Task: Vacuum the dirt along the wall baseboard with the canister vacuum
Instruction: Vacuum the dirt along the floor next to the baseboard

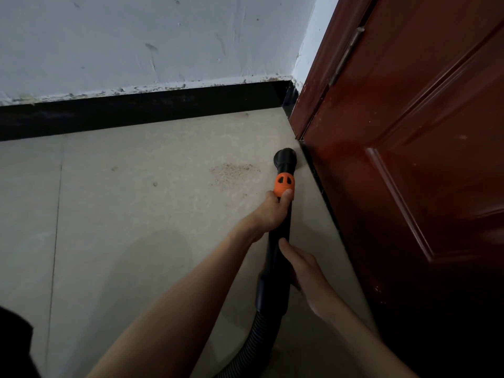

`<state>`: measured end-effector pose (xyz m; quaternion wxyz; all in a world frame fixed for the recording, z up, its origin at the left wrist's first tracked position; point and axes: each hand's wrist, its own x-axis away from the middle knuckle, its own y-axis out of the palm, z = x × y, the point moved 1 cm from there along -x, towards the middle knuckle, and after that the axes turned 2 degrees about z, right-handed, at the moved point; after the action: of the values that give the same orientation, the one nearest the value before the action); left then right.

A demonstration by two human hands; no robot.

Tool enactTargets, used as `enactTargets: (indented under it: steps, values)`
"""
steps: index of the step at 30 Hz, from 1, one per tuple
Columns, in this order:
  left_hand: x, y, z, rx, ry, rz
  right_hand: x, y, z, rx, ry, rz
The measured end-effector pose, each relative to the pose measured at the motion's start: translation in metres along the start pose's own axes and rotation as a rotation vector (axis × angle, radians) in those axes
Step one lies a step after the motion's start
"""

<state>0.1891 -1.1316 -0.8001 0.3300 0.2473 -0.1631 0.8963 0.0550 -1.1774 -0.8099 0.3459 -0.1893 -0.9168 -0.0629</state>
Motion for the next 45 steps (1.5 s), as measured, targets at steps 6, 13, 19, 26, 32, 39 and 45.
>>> enactTargets:
  steps: [6,13,19,26,32,39,45]
  values:
    - [0.019,-0.019,-0.022,0.073,-0.021,0.046,-0.028,-0.002,-0.025,0.013,0.041,0.233]
    - [0.044,-0.015,-0.041,-0.085,-0.008,-0.004,-0.069,0.021,-0.067,0.082,0.065,0.249]
    - [0.047,0.0,-0.047,-0.378,0.046,-0.165,-0.068,0.002,-0.048,-0.065,0.124,0.436]
    - [0.025,0.0,-0.039,-0.476,0.115,-0.168,-0.082,-0.011,-0.049,-0.178,0.131,0.484]
    - [0.05,-0.023,-0.078,-0.315,0.071,0.024,-0.084,0.033,-0.037,-0.031,0.095,0.37]
    - [0.08,-0.05,-0.107,-0.28,0.047,0.119,-0.069,0.077,-0.017,-0.033,0.06,0.274]
    - [0.104,-0.082,-0.127,-0.286,0.016,0.259,-0.058,0.126,-0.018,-0.01,0.094,0.159]
